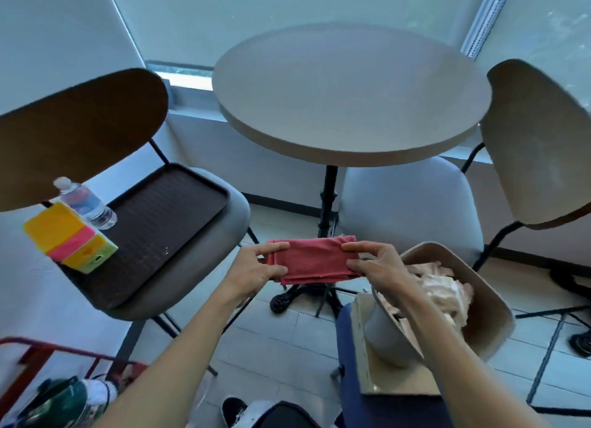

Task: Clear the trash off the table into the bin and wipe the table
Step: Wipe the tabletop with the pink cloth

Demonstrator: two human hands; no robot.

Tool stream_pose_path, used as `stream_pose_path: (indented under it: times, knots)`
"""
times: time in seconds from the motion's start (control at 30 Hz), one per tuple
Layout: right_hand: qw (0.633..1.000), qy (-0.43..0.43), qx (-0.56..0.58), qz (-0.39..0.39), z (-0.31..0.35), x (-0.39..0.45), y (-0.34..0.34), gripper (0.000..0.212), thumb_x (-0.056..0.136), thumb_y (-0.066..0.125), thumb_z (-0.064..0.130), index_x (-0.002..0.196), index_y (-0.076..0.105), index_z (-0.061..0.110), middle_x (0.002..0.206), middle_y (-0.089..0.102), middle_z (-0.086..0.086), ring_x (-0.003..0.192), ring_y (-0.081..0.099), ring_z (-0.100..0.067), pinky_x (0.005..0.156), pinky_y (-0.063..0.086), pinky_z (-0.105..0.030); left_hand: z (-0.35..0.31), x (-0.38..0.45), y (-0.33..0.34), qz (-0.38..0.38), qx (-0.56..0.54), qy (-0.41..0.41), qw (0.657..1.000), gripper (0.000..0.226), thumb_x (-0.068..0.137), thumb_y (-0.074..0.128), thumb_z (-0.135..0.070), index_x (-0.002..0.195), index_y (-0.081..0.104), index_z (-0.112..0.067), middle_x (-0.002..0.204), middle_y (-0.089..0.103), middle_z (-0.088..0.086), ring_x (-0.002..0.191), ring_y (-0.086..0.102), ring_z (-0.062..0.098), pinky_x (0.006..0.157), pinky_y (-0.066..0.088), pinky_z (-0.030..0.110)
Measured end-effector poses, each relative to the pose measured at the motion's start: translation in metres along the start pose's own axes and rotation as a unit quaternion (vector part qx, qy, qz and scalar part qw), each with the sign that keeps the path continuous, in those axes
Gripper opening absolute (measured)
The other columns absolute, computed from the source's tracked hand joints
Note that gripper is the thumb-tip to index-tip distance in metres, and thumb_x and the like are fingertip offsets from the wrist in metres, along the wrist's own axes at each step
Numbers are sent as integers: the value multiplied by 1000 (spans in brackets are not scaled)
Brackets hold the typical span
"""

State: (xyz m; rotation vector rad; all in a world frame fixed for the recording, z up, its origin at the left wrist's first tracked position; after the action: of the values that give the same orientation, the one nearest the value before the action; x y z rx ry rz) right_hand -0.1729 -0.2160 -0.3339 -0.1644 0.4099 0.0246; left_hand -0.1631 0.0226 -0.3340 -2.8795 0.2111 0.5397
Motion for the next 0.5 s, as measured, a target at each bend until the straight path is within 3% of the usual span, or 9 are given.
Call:
stream_pose_path:
  times: [0.1, 0.23, 0.3, 0.4, 0.5]
  knots:
    - [998, -3, -37, 57, 18, 18, 68, 29, 86, 68, -2, 94, 75, 24, 112, 58, -12, 90, 64, -29, 81, 59, -46, 21, -12, -65, -61, -21, -11, 998, 49, 72, 75, 11, 103, 72, -28, 112, 66, 8, 92, 68, 23, 74, 60, 29]
    - [987, -20, -99, 125, 38, 40, 158, 29, 84, 69, -1, 97, 76, 24, 111, 64, -8, 87, 64, -19, 79, 58, -29, 46, -31, -145, -129, -36, -17, 991, 50, 72, 73, 15, 100, 71, -27, 111, 67, 15, 82, 67, 18, 66, 58, 27]
    - [980, -21, -128, 152, 44, 50, 202, 31, 82, 71, -1, 96, 76, 25, 111, 66, -5, 85, 65, -16, 81, 58, -29, 65, -41, -184, -165, -41, -40, 985, 48, 73, 74, 13, 99, 73, -27, 109, 67, 14, 81, 67, 19, 65, 59, 29]
    - [968, -31, -173, 178, 53, 62, 265, 33, 80, 72, 0, 90, 75, 31, 105, 70, -3, 74, 62, -14, 74, 57, -28, 92, -57, -241, -231, -2, -64, 971, 45, 71, 80, 2, 106, 74, -26, 110, 66, 6, 93, 66, 20, 73, 60, 32]
    - [956, -49, -209, 200, 65, 70, 325, 31, 81, 69, -1, 95, 76, 26, 99, 68, 4, 80, 63, -9, 68, 55, -18, 116, -70, -288, -277, 24, -84, 957, 49, 69, 82, -4, 113, 72, -24, 112, 68, 4, 99, 66, 18, 78, 59, 28]
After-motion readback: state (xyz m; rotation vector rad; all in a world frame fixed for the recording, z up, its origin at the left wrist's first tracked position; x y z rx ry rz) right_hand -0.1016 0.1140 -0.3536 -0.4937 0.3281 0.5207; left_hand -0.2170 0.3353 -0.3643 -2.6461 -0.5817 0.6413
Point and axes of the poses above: each hand's wrist, its own x-axis towards the middle knuckle, its own y-axis out of the palm, z = x × y, the point moved 10 cm from there along x, towards the middle knuckle
